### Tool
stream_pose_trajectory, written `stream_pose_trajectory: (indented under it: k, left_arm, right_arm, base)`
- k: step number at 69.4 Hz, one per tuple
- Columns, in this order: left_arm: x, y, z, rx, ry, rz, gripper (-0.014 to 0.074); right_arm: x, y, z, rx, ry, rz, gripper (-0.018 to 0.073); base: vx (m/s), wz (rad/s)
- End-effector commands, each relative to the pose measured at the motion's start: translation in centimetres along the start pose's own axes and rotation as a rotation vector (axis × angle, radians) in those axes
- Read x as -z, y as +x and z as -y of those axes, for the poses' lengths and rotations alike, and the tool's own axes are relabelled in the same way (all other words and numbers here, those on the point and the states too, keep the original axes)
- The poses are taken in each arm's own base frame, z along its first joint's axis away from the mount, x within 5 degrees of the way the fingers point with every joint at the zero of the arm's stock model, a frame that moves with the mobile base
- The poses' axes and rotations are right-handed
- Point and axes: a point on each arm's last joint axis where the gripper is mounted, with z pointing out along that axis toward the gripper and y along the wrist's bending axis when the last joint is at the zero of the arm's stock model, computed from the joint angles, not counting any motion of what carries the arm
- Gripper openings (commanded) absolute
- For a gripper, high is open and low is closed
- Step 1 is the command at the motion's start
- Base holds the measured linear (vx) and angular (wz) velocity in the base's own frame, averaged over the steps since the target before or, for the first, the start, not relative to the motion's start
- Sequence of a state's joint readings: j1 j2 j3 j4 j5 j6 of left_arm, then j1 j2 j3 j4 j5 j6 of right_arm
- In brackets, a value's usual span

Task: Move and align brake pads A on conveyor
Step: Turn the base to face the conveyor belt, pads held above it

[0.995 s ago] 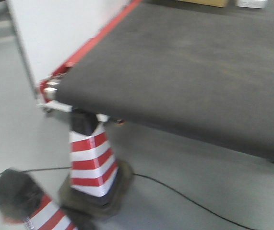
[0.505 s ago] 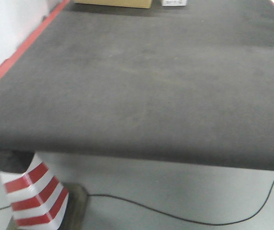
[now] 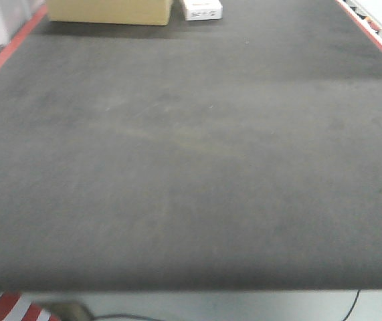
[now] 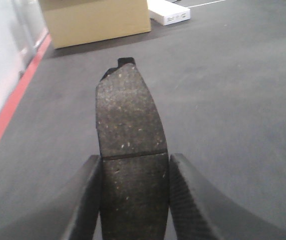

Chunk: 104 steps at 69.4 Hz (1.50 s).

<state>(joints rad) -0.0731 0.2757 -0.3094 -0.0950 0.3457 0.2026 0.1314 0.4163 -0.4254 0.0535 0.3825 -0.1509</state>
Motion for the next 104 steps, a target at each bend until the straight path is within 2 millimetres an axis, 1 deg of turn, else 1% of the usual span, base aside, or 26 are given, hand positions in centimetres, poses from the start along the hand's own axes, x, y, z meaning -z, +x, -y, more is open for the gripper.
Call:
stream_pose_trajectory:
  k: [1,21,41,97,104]
  left_arm:
    - [0.35,-1.84,-0.21,0.01,-0.013,0.125,0.0183]
    - [0.35,-1.84,-0.21,0.01,-0.013,0.125,0.0183]
    - [0.35,-1.84,-0.21,0.01,-0.013,0.125,0.0183]
    - [0.35,-1.89,-0.22,0.01,-0.014,0.13,0.0183]
    - [0.39,-2.17,-0.28,0.011,-0.02,0.16,0.0183]
  right_arm:
    - [0.31,-1.82,0.23,0.008,0.018,0.12,0.0097]
    - [0.31,-1.82,0.23,0.008,0.018,0.12,0.0097]
    - [0.31,-1.82,0.23,0.008,0.018,0.12,0.0097]
    - [0.31,-1.82,0.23,0.008,0.018,0.12,0.0097]
    - [0.31,-1.82,0.23,0.008,0.018,0.12,0.0097]
  base:
    - [0.25,-0.2]
    - [0.19,-0.13]
    - [0.08,0.07]
    - [0.01,0.02]
    - [0.0,0.0]
